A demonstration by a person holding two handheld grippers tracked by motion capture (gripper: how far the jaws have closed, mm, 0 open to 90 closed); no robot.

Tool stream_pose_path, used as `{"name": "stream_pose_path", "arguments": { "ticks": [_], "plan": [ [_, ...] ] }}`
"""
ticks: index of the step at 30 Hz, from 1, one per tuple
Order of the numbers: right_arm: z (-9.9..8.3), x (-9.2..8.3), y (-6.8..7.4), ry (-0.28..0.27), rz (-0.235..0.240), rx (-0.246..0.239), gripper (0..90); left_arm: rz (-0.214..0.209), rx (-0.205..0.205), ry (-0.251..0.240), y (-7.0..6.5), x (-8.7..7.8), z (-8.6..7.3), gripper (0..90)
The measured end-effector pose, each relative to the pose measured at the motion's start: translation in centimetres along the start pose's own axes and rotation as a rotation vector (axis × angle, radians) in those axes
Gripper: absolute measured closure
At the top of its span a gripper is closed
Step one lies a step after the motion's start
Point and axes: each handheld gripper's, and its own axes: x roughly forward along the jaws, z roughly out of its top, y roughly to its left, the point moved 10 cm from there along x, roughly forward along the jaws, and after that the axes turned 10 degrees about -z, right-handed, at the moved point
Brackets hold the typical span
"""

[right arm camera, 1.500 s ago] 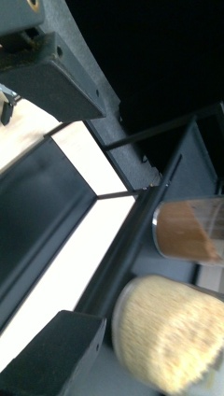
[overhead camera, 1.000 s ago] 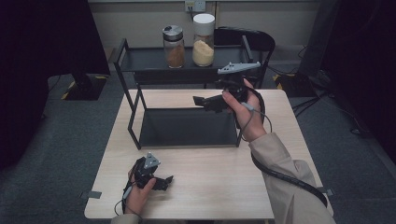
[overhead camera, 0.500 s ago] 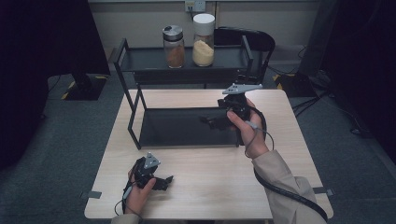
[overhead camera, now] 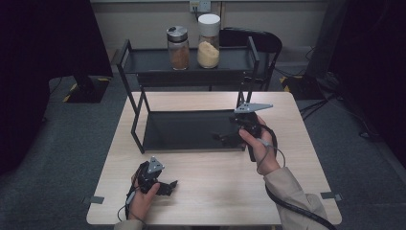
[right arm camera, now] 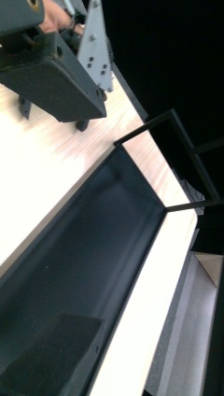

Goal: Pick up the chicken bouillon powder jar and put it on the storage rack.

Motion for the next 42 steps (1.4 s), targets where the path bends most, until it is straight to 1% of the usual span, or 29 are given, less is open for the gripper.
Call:
{"name": "stream_pose_path", "arguments": {
  "ticks": [1, 3, 5, 10, 15, 18, 26, 31, 35, 37, 39, 42],
  "plan": [
    [0.0, 0.0, 0.0, 0.000, 0.000, 0.000, 0.5, 0.000, 0.000, 0.000, 0.0, 0.0, 0.0, 0.0],
    [-1.0, 0.1, -0.2, 0.007, 0.004, -0.004, 0.5, 0.000, 0.000, 0.000, 0.0, 0.0, 0.0, 0.0],
    [-1.5, 0.2, -0.4, 0.011, -0.001, -0.011, 0.5, 0.000, 0.000, 0.000, 0.0, 0.0, 0.0, 0.0],
    [-3.4, 0.3, -0.9, 0.011, 0.000, 0.005, 0.4, 0.000, 0.000, 0.000, 0.0, 0.0, 0.0, 0.0],
    [-5.1, 0.3, -1.4, 0.018, 0.000, 0.005, 0.4, 0.000, 0.001, 0.000, 0.0, 0.0, 0.0, 0.0],
    [-6.2, 0.4, -1.6, 0.020, -0.003, -0.005, 0.5, 0.000, 0.001, 0.000, 0.0, 0.0, 0.0, 0.0],
    [-9.3, 0.6, -2.1, 0.049, -0.037, -0.038, 0.5, 0.000, 0.001, 0.000, 0.0, 0.0, 0.0, 0.0],
    [-11.2, 0.5, -2.7, 0.079, -0.055, -0.044, 0.6, 0.000, 0.000, 0.000, 0.0, 0.0, 0.0, 0.0],
    [-12.8, 0.3, -2.9, 0.110, -0.075, -0.073, 0.7, 0.000, 0.000, 0.000, 0.0, 0.0, 0.0, 0.0],
    [-13.6, 0.2, -3.1, 0.128, -0.082, -0.078, 0.7, 0.000, 0.000, 0.000, 0.0, 0.0, 0.0, 0.0],
    [-14.5, 0.1, -3.2, 0.136, -0.085, -0.069, 0.8, 0.000, 0.001, 0.001, 0.0, 0.0, 0.0, 0.0],
    [-15.7, -0.1, -3.1, 0.168, -0.108, -0.091, 0.8, 0.000, 0.000, 0.001, 0.0, 0.0, 0.0, 0.0]
  ]
}}
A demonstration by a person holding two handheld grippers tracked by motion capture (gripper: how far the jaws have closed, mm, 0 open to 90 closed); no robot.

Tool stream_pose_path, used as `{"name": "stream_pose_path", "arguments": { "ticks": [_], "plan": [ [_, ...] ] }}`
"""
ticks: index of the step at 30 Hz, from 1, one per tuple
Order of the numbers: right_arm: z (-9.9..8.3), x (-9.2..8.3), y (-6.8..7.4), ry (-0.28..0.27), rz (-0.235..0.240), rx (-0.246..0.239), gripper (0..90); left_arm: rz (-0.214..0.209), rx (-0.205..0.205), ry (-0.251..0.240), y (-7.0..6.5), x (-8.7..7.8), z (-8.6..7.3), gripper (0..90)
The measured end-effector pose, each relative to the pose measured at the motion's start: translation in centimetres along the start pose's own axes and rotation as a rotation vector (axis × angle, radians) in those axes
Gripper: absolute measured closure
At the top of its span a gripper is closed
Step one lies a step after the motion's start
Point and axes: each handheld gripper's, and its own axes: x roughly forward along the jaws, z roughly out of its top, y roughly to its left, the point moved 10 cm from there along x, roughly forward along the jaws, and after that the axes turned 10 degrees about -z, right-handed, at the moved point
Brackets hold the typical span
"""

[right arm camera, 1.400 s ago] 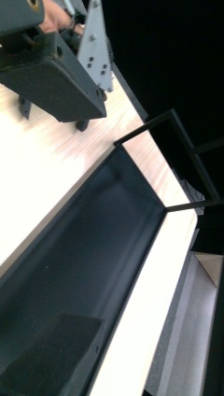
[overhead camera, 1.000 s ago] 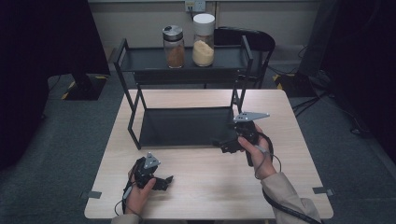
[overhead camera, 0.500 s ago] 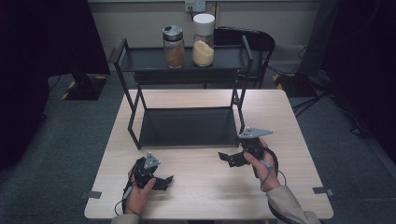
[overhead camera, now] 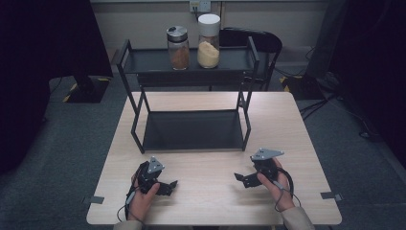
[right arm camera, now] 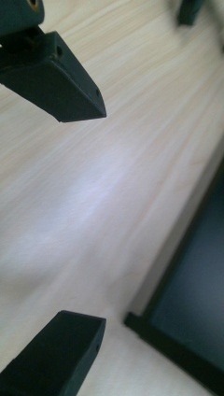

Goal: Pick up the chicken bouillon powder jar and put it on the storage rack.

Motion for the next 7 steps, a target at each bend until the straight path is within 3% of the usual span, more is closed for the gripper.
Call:
{"name": "stream_pose_path", "arguments": {
  "ticks": [7],
  "plan": [
    [-1.8, -0.4, 0.4, 0.035, -0.016, -0.015, 1.1, -0.005, 0.002, 0.004, 0.1, 0.0, 0.0, 0.0]
  ]
}}
